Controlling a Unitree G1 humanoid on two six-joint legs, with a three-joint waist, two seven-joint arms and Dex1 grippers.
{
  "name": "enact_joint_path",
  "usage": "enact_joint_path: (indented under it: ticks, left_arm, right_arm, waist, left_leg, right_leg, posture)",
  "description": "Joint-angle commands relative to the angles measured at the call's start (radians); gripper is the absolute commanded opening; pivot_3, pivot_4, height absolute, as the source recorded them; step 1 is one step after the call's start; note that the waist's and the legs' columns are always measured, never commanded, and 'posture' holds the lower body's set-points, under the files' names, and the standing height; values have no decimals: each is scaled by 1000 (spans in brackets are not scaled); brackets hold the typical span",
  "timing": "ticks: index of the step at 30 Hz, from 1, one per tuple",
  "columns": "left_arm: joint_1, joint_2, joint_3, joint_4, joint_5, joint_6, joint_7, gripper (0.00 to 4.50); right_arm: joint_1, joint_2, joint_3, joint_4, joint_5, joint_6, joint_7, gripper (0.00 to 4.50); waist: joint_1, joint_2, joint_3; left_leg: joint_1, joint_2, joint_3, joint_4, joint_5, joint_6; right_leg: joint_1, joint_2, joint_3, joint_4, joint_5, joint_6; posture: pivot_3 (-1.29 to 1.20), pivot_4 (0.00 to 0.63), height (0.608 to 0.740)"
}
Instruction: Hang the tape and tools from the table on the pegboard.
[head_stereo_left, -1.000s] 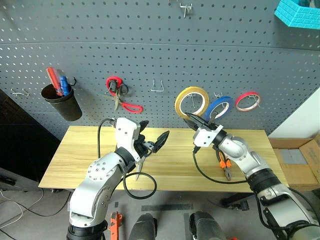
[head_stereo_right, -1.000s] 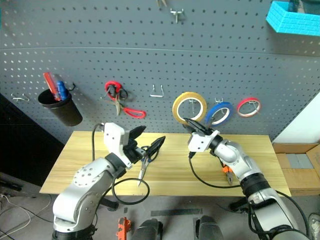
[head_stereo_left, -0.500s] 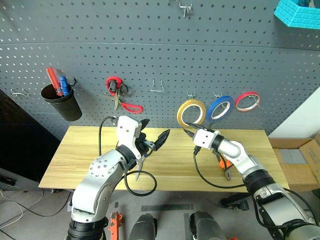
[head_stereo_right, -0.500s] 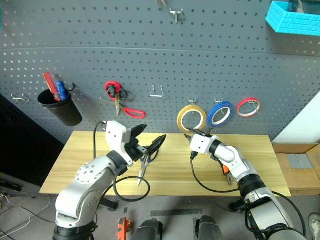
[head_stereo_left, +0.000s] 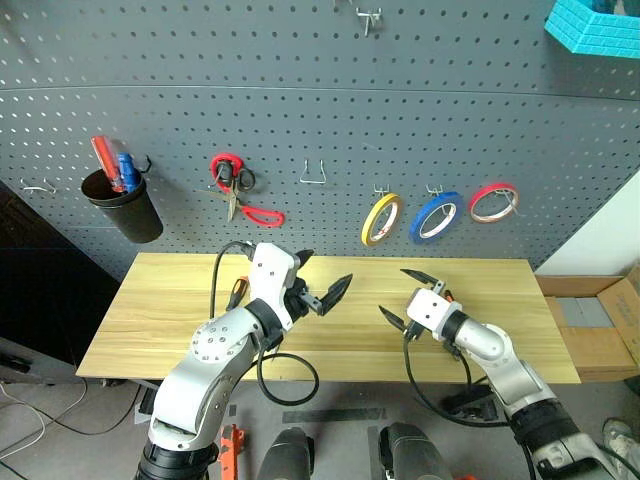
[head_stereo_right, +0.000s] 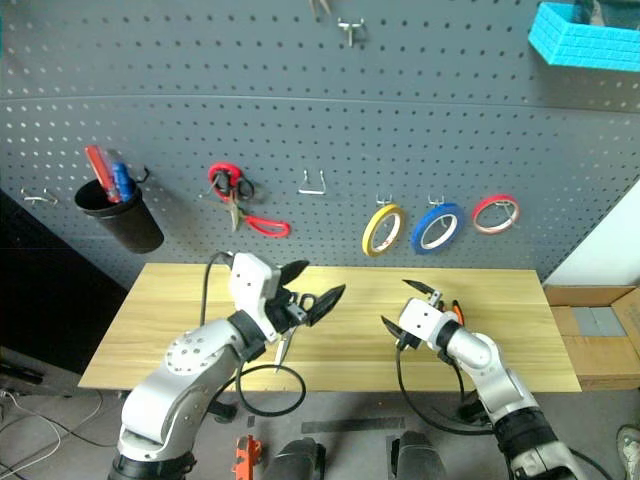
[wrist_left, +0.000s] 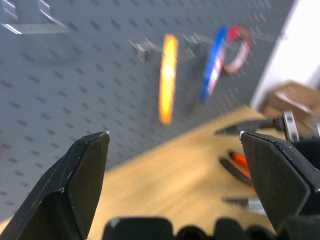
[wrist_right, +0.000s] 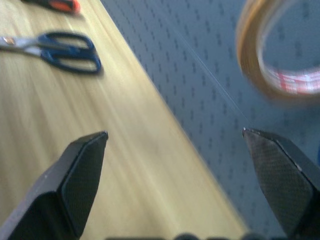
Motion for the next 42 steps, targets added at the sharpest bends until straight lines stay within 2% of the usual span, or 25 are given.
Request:
enact_joint_path:
  ticks: [1,4,7,12,20,22,29,35,38,41,42]
  left_arm:
    - [68,95,-78,19,75,-100,-88,4500]
    - [104,175,-144,70,148,-202,-153,4500]
    - [93,193,-177,133,183,-272,-185,4500]
    - [83,165,-197,169,205,-309,-197,4500]
    - [117,159,-216,118,217,-279,-194,4500]
    - [127,147,-206,96,201,-246,-182,4500]
    - [155,128,-199,32,193,-170,-164,4500]
    - [161,120,-204,3,195,-137,-156,4500]
    - [160,116,-206,-8,196,-123,-154,4500]
    - [158,110,-204,-16,192,-111,-152,4500]
    - [158,105,-203,-17,191,-108,-149,4500]
  right_arm:
    - [-8,61,-108,-211,101,528,-12,4483]
    - [-72,111,-166,-277,131,864,-56,4483]
    - [-196,167,-256,-232,143,1123,-143,4483]
    - [-346,220,-400,-101,168,1311,-255,4483]
    - [-439,204,-474,80,203,1367,-321,4483]
    - [-437,193,-456,103,207,1353,-315,4483]
    - [-459,186,-415,166,227,1307,-316,4483]
    - [-490,177,-362,286,229,1209,-294,4483]
    - [-522,184,-385,346,244,1200,-306,3889]
    - [-549,192,-417,371,256,1219,-326,2960]
    - [-553,192,-419,371,257,1222,-328,2834]
  waist:
    - [-8,2,3]
    - [-20,6,12]
    - [-26,7,36]
    - [-27,8,56]
    - [-44,9,95]
    - [-48,8,104]
    - [-51,2,135]
    - [-52,-4,144]
    - [-52,-6,146]
    - [-52,-7,146]
    - [-52,-7,146]
  left_leg:
    - [1,1,0,0,0,0]
    - [3,1,1,-1,0,0]
    - [4,0,1,1,0,1]
    - [3,0,-1,0,1,2]
    - [-9,0,0,-1,-2,7]
    - [-13,0,0,0,-2,8]
    - [-13,0,0,0,-2,8]
    - [-13,1,0,0,-2,8]
    - [-13,1,0,0,-2,8]
    - [-13,1,0,0,-2,8]
    - [-13,1,-1,0,-2,8]
  right_leg:
    - [1,0,0,0,0,-1]
    - [1,1,1,2,-2,-3]
    - [0,0,1,7,-6,-9]
    - [-2,0,-1,11,-4,-7]
    - [-13,-1,0,12,-5,-6]
    - [-17,-1,0,12,-5,-6]
    - [-17,-1,-1,12,-5,-6]
    - [-17,-1,-1,12,-5,-5]
    - [-16,-1,-1,12,-5,-5]
    - [-16,-1,-1,12,-5,-5]
    - [-16,-1,-1,12,-5,-5]
  posture:
    - [17,215,740]
    - [-2,247,740]
    - [-18,278,740]
    - [-23,307,740]
    - [-6,353,740]
    - [2,367,740]
    - [24,403,740]
    - [32,407,740]
    - [39,402,740]
    - [39,391,740]
    - [40,387,740]
